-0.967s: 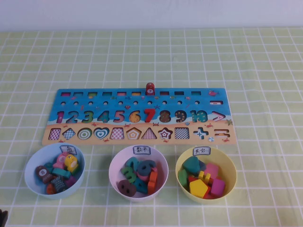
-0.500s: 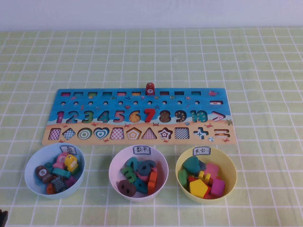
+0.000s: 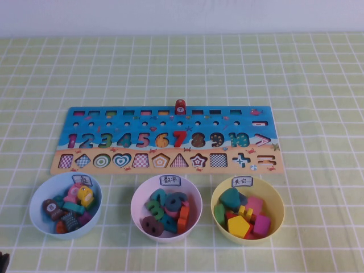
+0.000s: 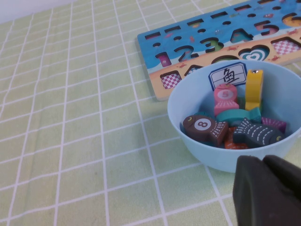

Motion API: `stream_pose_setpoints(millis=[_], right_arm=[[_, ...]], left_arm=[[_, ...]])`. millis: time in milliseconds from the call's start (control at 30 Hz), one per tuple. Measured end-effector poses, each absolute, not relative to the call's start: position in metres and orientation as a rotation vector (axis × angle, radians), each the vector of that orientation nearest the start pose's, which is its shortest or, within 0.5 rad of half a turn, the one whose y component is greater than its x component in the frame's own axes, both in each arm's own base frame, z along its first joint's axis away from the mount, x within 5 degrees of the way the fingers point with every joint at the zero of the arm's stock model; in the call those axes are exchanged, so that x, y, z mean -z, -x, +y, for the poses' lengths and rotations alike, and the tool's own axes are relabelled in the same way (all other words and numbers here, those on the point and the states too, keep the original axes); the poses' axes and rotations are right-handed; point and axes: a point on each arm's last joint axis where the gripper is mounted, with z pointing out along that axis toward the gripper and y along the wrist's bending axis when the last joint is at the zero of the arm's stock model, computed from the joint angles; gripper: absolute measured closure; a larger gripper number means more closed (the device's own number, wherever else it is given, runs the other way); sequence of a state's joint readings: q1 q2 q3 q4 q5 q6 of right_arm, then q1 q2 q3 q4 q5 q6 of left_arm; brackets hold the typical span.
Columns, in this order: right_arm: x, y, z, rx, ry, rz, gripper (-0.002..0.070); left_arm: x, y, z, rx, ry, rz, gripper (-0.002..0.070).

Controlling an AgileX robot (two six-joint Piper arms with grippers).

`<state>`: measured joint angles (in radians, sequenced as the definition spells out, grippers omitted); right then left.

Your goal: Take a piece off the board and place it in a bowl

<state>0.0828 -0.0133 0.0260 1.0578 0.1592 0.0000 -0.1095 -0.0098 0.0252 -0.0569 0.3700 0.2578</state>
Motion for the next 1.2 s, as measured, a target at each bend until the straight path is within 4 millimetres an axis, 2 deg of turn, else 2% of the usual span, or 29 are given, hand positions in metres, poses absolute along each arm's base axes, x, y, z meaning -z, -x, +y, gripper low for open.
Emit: stream_pose_setpoints(millis=[200,367,467,533,600,667,733,767,933,1067,1200], right_arm=[[-0.198,-0.054,0.017,-0.978,-0.664,1.529,0.0694],[-0.194,-0.053,0.023,-0.941,-0.557,1.612,0.0694],[-0.192,-0.054,0.024,-0.964,-0.581,1.644,0.0694],[-0.192,-0.058,0.026,-0.939,-0.581,1.729,0.0694],[-0.2,-0.063,0.03,-0.887,-0.525,1.842,0.0694],[-0.22,-0.071,0.032,-0.81,-0.428,1.945,0.0694],[-0.237,-0.083,0.035,-0.723,-0.324,2.07,0.0694],[-0.253,-0.092,0.036,-0.679,-0.257,2.115,0.0694],[-0.305,-0.143,0.04,-0.501,0.037,2.35,0.0694],[-0.334,-0.184,0.041,-0.404,0.187,2.502,0.0694],[-0.344,-0.225,0.043,-0.29,0.301,2.634,0.0694]], left_arm=[[-0.172,-0.052,-0.008,-0.047,-0.306,1.843,0.068],[-0.172,-0.052,-0.008,-0.047,-0.306,1.843,0.0679],[-0.172,-0.052,-0.008,-0.047,-0.306,1.843,0.0679],[-0.172,-0.052,-0.008,-0.047,-0.306,1.843,0.068],[-0.172,-0.052,-0.008,-0.047,-0.306,1.843,0.0679],[-0.172,-0.052,-0.008,-0.047,-0.306,1.843,0.068],[-0.172,-0.052,-0.008,-0.047,-0.306,1.843,0.068],[-0.172,-0.052,-0.008,-0.047,-0.306,1.843,0.0679],[-0.172,-0.052,-0.008,-0.047,-0.306,1.843,0.068],[-0.172,-0.052,-0.008,-0.047,-0.306,1.843,0.0679],[-0.172,-0.052,-0.008,-0.047,-0.306,1.843,0.068]])
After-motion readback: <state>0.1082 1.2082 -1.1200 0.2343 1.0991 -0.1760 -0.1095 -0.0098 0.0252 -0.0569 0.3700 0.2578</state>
